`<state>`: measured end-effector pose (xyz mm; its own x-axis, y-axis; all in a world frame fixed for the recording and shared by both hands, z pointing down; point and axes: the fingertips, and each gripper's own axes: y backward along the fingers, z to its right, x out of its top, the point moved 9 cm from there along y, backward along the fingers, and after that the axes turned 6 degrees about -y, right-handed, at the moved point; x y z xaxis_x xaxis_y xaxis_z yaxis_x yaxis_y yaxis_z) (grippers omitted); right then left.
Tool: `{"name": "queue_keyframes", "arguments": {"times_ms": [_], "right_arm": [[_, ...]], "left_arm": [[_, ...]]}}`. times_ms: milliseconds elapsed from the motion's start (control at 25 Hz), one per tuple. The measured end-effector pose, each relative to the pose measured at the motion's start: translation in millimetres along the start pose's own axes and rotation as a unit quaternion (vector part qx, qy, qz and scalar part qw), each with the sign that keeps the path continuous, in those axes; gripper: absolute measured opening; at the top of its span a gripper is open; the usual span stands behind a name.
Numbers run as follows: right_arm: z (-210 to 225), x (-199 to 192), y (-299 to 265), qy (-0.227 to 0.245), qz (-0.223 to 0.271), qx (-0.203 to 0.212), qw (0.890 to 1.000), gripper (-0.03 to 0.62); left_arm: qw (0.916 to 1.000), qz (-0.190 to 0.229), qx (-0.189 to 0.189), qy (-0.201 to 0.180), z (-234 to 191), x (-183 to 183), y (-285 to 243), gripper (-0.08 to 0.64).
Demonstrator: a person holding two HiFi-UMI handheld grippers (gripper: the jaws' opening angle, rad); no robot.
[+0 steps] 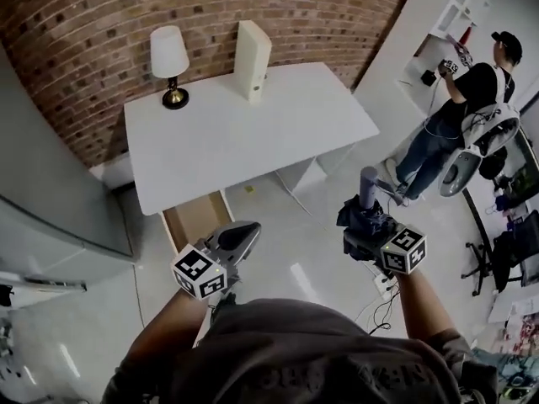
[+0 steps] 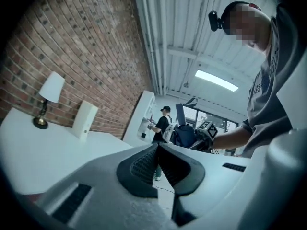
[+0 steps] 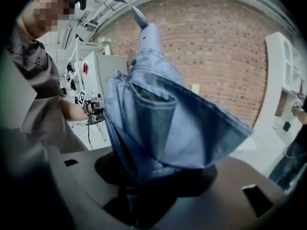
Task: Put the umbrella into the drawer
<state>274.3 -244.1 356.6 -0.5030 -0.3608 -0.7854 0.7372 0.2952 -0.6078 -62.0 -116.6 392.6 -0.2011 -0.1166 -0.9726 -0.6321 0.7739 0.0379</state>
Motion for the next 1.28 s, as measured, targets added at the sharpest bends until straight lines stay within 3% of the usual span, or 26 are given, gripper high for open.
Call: {"name": "queue_keyframes", "arguments": {"times_ms": [120, 280, 600, 840, 1080, 1280], "right_arm": [[-12.8, 25.8, -80.9, 0.037, -0.042, 0.062, 0.997, 0.236], [-43.9, 43.5, -186.0, 0.083, -0.095, 0.131, 0.983, 0.237], [-120.6, 18.0, -365.9, 0.161, -0.202, 0.236, 0.937, 0.236], [-156.2, -30.1, -469.1, 0.199, -0.274, 0.260, 0.904, 0.236], [-169.0, -75.0, -539.2, 0.215, -0.342, 0.248, 0.880, 0.236], [-170.3, -100.7, -582.5, 0.199, -0.382, 0.237, 0.871, 0.236]], "left_arm": [[0.9977, 0.005, 0.065, 0.018, -30.5, -10.8, 45.5, 0.003], [0.9893, 0.005, 0.142, 0.032, -67.7, -27.8, 106.4, 0.004], [0.9650, 0.007, 0.254, 0.064, -108.8, -66.6, 211.2, 0.003], [0.9470, -0.004, 0.308, 0.092, -122.8, -106.3, 267.3, 0.003], [0.9355, -0.015, 0.334, 0.115, -131.6, -134.6, 304.5, 0.003], [0.9302, -0.027, 0.343, 0.129, -137.8, -152.1, 323.5, 0.004]]}}
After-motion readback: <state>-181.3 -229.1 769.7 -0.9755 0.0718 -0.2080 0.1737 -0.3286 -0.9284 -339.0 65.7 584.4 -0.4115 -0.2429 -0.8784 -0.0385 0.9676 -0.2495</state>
